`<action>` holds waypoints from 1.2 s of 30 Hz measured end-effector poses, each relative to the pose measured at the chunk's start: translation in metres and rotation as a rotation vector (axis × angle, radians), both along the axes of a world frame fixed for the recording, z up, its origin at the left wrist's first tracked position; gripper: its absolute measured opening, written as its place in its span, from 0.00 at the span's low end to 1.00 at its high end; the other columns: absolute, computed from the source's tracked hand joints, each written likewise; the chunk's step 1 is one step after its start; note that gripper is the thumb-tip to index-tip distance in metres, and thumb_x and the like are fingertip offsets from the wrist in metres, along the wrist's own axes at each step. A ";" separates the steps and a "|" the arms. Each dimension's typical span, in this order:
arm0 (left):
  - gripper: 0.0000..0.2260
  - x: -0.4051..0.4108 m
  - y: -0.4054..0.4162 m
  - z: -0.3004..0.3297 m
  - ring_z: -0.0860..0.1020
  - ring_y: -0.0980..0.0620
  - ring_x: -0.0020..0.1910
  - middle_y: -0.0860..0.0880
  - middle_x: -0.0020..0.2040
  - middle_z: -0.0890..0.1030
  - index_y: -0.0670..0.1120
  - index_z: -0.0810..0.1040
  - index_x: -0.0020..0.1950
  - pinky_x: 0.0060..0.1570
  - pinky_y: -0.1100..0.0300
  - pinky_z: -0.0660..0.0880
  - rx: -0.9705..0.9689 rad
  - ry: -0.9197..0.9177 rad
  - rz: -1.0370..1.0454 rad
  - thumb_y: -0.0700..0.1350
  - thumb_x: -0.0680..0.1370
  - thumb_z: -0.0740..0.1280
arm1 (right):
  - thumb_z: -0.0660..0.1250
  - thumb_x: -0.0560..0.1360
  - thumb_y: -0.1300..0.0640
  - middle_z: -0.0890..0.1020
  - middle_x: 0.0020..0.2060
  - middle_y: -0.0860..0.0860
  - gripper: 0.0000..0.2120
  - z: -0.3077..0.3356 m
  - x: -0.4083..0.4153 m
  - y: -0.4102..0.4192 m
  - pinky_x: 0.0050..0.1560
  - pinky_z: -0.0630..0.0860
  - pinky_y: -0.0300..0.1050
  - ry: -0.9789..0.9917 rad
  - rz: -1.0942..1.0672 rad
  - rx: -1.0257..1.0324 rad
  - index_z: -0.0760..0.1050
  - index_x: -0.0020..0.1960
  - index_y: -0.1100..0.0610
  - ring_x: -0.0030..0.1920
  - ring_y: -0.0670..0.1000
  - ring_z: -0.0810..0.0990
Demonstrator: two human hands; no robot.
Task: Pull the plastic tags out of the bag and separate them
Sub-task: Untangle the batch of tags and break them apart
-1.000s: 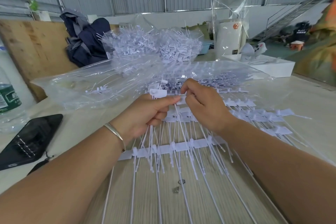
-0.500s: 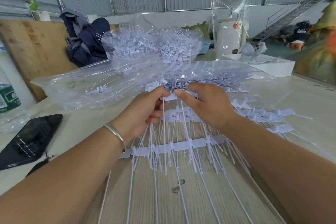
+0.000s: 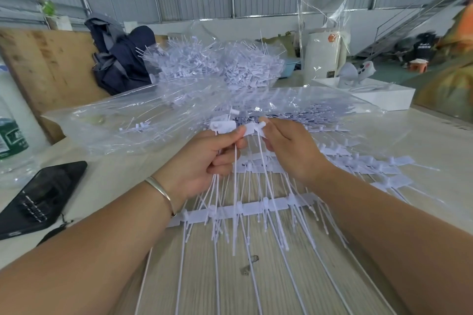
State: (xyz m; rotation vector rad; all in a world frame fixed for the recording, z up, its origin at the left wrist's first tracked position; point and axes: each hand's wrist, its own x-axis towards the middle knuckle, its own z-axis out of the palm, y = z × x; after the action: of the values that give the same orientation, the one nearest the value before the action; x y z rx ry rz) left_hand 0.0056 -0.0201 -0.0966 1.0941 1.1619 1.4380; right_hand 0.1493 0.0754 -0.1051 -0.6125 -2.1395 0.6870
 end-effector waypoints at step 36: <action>0.04 -0.006 -0.002 0.004 0.60 0.56 0.22 0.52 0.23 0.68 0.42 0.78 0.46 0.20 0.68 0.56 -0.096 0.352 0.210 0.38 0.72 0.71 | 0.60 0.79 0.51 0.62 0.20 0.48 0.25 -0.001 -0.006 0.000 0.29 0.63 0.44 -0.145 -0.221 0.296 0.59 0.25 0.53 0.23 0.49 0.62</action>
State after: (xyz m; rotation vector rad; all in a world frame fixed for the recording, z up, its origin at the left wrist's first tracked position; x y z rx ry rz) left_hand -0.0005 -0.0216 -0.0924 1.2176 1.6193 1.3627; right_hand 0.1437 0.0754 -0.1058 -0.7383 -2.2068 0.2051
